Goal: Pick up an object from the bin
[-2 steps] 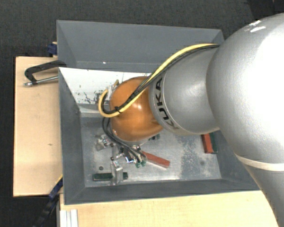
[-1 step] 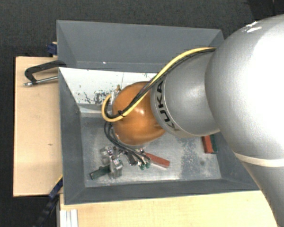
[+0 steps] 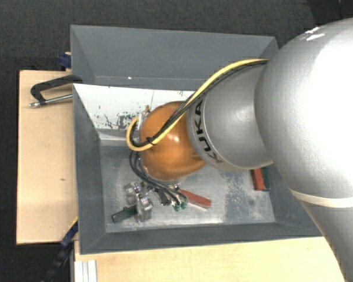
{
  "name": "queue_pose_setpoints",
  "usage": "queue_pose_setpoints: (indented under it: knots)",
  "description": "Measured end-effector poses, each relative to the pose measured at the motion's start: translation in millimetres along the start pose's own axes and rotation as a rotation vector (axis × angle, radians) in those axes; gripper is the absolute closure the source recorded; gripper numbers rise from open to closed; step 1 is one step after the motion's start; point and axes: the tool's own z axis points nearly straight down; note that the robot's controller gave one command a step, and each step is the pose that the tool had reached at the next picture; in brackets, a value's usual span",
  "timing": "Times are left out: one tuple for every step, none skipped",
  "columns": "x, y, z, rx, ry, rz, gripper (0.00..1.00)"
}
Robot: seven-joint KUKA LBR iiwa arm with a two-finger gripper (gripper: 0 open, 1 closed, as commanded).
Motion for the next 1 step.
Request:
queue_pose_setpoints:
  knots:
    - [-12.1,-21.7,-96.9,0.001,-0.005,-0.024,1.0]
